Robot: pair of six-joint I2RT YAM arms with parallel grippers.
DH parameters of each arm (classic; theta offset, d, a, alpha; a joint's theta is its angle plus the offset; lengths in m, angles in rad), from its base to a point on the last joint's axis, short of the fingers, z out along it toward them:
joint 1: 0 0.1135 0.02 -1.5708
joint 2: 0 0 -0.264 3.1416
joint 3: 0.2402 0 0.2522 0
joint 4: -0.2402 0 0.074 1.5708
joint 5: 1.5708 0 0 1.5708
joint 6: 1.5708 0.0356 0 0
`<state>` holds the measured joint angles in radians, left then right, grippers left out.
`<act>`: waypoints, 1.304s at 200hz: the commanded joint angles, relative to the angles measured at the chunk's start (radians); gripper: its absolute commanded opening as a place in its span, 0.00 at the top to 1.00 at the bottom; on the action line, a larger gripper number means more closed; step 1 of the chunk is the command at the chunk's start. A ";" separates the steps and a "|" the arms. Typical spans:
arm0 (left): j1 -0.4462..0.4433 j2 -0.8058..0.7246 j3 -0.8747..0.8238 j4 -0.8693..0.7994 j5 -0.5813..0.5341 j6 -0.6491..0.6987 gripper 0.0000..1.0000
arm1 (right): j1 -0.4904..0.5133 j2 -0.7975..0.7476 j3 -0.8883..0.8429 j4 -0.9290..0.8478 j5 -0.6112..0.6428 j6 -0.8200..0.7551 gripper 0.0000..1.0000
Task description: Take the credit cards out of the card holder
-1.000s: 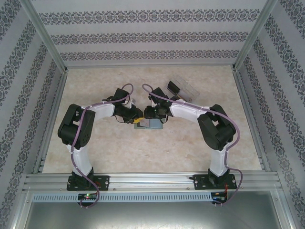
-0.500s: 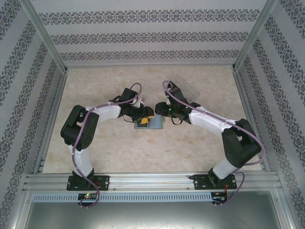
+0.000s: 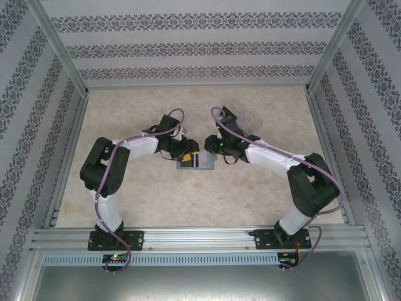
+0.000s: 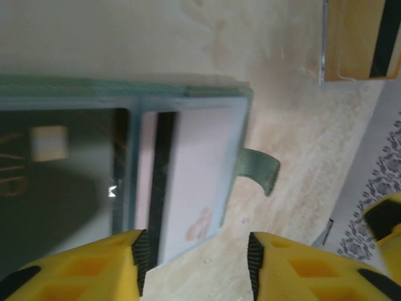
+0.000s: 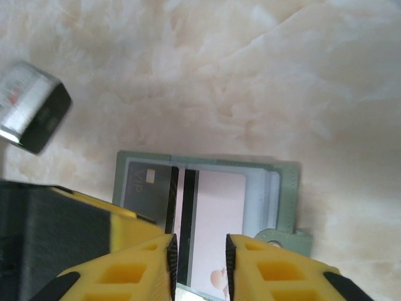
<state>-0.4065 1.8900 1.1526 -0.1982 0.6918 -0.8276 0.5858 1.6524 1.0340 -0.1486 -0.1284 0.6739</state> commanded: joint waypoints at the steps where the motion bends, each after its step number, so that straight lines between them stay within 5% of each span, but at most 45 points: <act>1: 0.021 -0.051 0.002 -0.085 -0.079 0.049 0.55 | 0.035 0.044 0.045 -0.050 0.029 -0.022 0.75; 34: 0.021 -0.024 -0.001 -0.069 -0.059 0.037 0.59 | 0.070 0.094 0.067 -0.107 0.122 -0.020 0.78; 261: 0.008 0.105 0.067 -0.025 0.069 0.091 0.72 | 0.034 0.279 0.129 -0.164 0.072 0.003 0.77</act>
<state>-0.3916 1.9839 1.2034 -0.2401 0.7330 -0.7753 0.6304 1.9030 1.1698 -0.2844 -0.0685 0.6682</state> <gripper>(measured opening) 0.288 0.226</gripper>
